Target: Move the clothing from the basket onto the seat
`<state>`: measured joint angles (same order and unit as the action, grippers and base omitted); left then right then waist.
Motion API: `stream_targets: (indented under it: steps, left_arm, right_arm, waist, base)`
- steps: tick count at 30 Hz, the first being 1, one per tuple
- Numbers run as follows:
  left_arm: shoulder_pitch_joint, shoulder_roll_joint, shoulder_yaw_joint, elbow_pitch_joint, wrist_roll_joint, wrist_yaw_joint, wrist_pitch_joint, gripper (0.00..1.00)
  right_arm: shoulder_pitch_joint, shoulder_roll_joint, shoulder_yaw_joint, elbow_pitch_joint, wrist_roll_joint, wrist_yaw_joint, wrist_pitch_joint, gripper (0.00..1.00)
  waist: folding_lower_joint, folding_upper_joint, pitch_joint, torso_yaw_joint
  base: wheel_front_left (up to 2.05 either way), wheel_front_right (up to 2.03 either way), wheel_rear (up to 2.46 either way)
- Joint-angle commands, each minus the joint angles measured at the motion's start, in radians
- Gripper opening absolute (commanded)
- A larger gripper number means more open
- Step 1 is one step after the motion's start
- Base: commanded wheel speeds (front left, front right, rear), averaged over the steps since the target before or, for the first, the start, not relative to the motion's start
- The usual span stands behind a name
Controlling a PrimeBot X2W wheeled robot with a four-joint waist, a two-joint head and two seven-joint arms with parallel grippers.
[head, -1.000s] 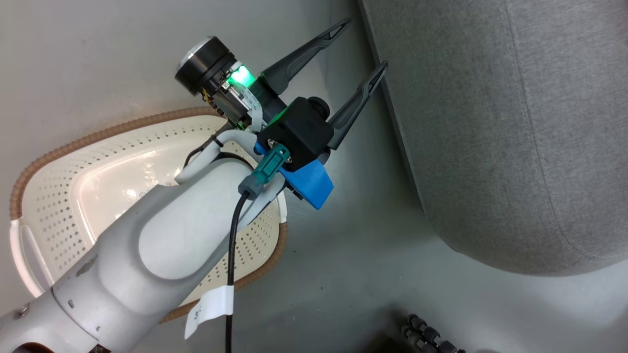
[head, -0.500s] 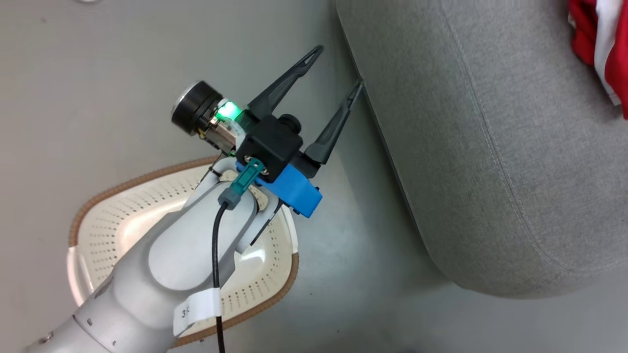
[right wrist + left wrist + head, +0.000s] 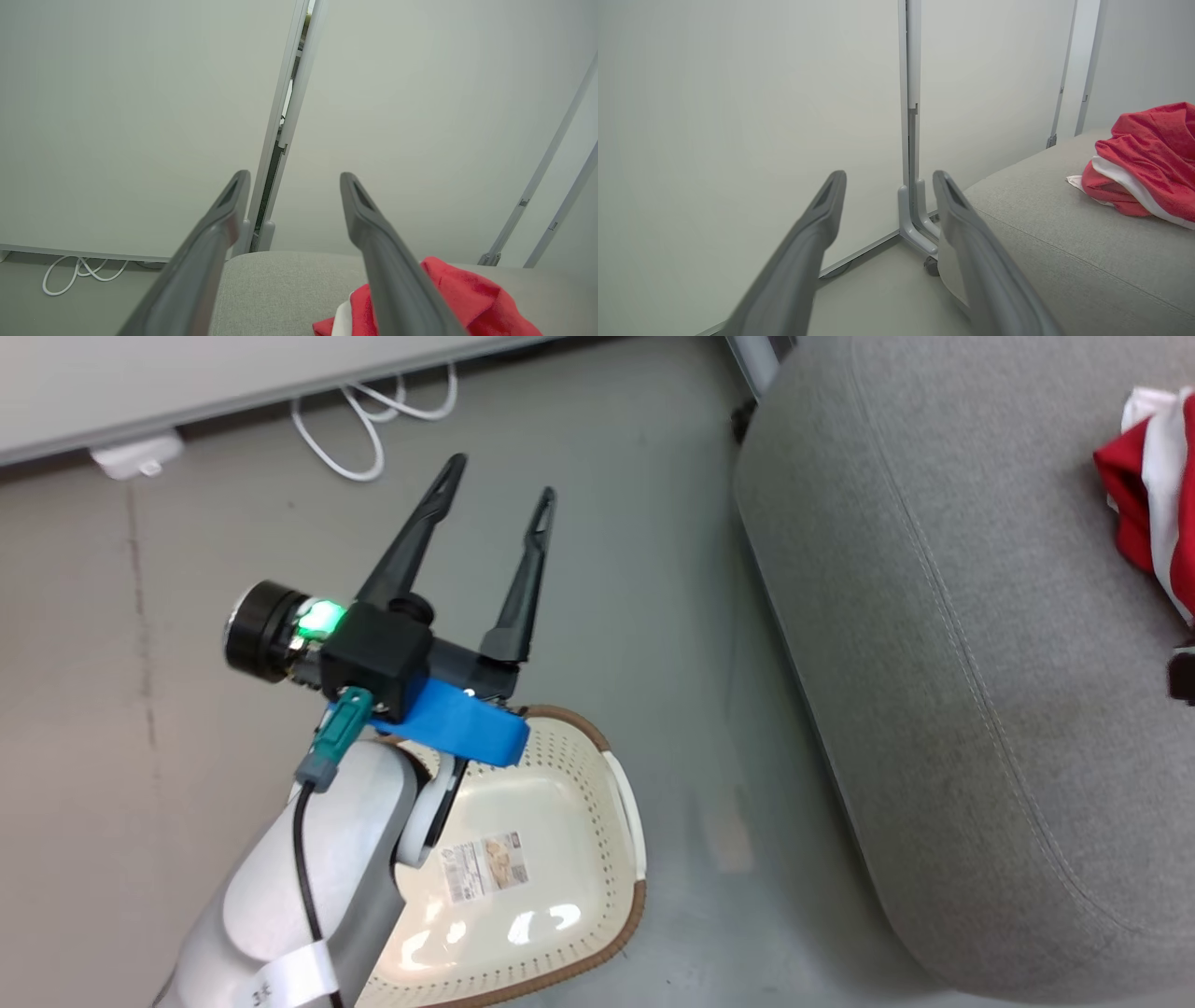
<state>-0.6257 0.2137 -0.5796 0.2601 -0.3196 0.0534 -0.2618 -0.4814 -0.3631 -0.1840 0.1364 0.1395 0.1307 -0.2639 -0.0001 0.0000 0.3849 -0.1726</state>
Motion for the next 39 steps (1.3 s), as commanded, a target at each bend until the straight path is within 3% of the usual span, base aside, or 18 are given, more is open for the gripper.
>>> stream_targets:
  steps: [1, 11, 22, 39]
  left_arm:
    - [0.038, -0.007, 0.038, -0.011, 0.014, 0.001, -0.004, 1.0]
    - [0.211, -0.062, 0.252, -0.053, 0.08, -0.018, -0.004, 1.0]
    - [0.375, -0.118, 0.424, -0.062, 0.14, -0.064, -0.004, 1.0]
    - [0.518, -0.161, 0.53, -0.064, 0.181, -0.111, -0.004, 1.0]
  right_arm:
    - [0.022, 0.008, 0.028, -0.006, -0.003, 0.0, -0.001, 1.0]
    - [0.081, 0.074, 0.16, -0.011, 0.008, 0.0, 0.0, 1.0]
    - [0.222, 0.172, 0.168, 0.025, 0.032, 0.0, 0.0, 1.0]
    - [0.387, 0.244, 0.143, 0.064, 0.023, 0.0, 0.0, 1.0]
  waist:
    - [0.0001, 0.0, -0.068, 0.057]
    - [0.0001, 0.0, -0.17, 0.128]
    - [0.0001, 0.0, -0.246, 0.161]
    - [0.0001, 0.0, -0.323, 0.187]
  base:
    - [0.0, 0.0, 0.0]
    - [0.0, 0.0, 0.0]
    - [0.0, 0.0, 0.0]
    - [0.0, 0.0, 0.0]
